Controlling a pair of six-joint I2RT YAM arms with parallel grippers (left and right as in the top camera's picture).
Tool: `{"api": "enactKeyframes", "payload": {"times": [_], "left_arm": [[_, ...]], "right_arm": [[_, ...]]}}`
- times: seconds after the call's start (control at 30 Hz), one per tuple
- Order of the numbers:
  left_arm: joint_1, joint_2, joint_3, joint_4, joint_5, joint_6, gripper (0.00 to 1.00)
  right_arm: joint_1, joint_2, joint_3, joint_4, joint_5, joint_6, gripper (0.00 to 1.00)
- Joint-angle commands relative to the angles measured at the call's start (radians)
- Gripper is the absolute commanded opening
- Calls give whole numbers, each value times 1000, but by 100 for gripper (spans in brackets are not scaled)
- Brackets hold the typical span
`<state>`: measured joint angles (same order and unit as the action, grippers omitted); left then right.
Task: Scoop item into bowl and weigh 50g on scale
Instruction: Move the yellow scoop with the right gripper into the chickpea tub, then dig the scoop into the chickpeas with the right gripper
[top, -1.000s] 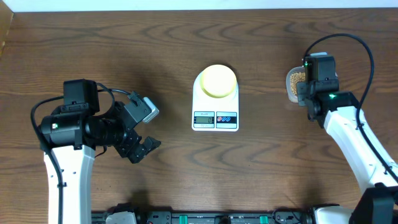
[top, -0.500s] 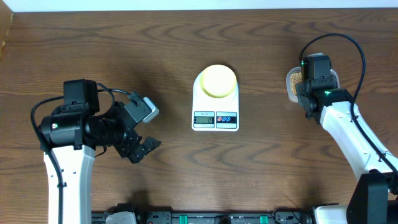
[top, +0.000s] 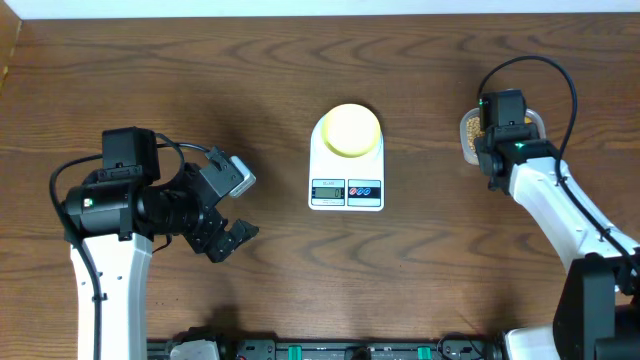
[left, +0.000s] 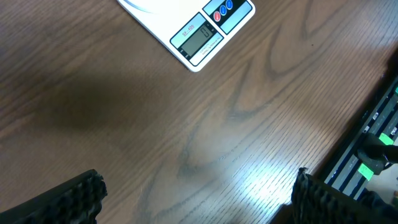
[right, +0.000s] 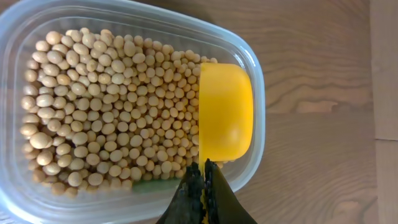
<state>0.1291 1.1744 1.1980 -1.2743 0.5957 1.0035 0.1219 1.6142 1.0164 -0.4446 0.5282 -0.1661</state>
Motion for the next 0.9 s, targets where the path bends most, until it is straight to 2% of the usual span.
{"api": "enactKeyframes", "payload": {"times": [0.0,0.87], "left_arm": [[4,1,-8,0,-2,24,98],[4,1,-8,0,-2,24,98]], "right_arm": [[-11,5,16,15,24,-8,1],[-109,8,16,22,-209,-33,1]]}}
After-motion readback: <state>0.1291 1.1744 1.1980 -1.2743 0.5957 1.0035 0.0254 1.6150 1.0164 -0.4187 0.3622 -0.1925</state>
